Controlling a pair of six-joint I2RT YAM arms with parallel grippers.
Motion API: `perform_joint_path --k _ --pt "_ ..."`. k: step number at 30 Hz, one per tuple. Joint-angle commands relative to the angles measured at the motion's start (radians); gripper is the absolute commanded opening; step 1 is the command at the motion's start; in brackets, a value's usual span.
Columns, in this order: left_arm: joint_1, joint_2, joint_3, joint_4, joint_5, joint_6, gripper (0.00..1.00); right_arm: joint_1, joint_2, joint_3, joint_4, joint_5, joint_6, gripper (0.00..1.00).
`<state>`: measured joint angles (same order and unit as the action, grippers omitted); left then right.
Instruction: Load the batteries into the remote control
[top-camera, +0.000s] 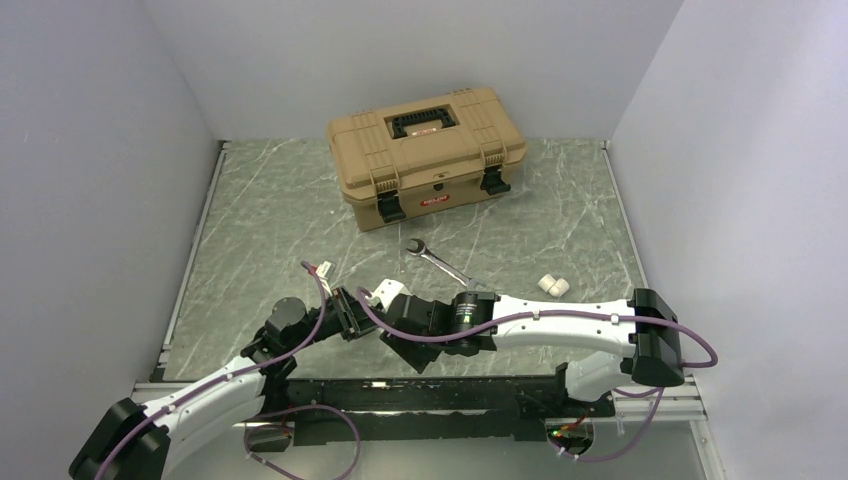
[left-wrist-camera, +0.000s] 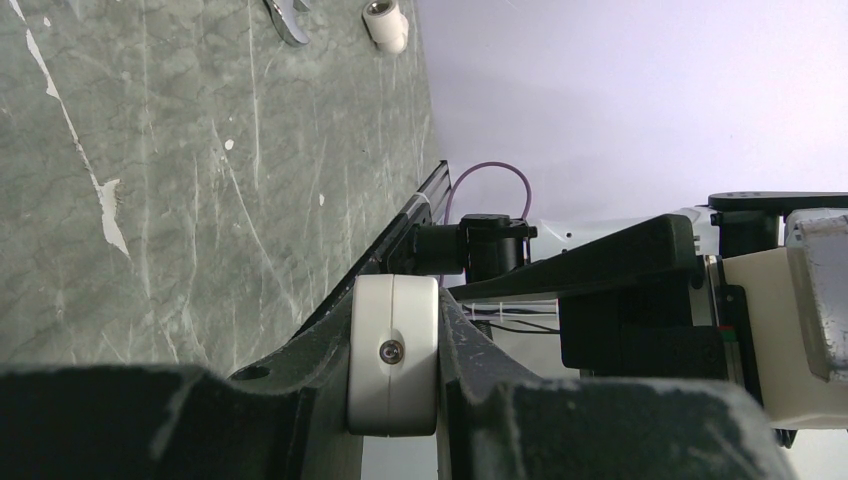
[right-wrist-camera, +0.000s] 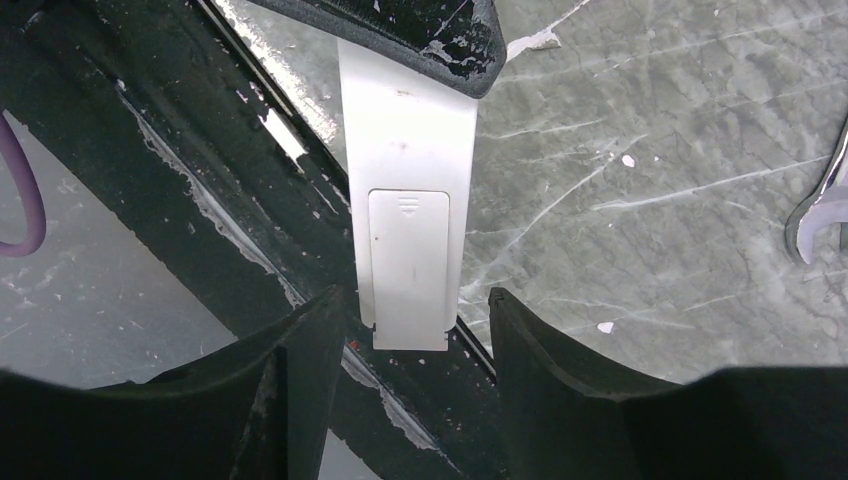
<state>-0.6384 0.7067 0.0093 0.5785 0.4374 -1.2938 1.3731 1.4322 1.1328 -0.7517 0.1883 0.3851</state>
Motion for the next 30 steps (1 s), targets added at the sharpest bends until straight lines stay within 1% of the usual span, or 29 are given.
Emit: perform_joint_path --k 1,17,21,24,27,30 --pt "-0.004 -0.005 -0.039 0.056 0.006 0.010 0.01 -0.003 -0.004 0.044 0.008 0.000 -0.008 0.58" --pt "-0.003 0.004 -0.047 0.072 0.006 0.008 0.01 -0.003 -0.050 0.035 0.052 -0.007 0.005 0.69" --pt "-0.004 -0.005 -0.050 0.061 0.003 0.008 0.01 -0.004 -0.094 0.016 0.093 0.031 0.037 0.70" --pt "-0.004 -0.011 -0.049 0.055 0.002 0.009 0.02 -0.007 -0.121 -0.004 0.106 0.039 0.051 0.65" --pt "-0.003 -0.017 -0.045 0.047 0.003 0.010 0.02 -0.009 -0.113 -0.011 0.097 0.024 0.055 0.62" --pt "-0.004 -0.026 -0.044 0.041 0.001 0.010 0.02 -0.010 -0.104 -0.025 0.097 0.015 0.068 0.57"
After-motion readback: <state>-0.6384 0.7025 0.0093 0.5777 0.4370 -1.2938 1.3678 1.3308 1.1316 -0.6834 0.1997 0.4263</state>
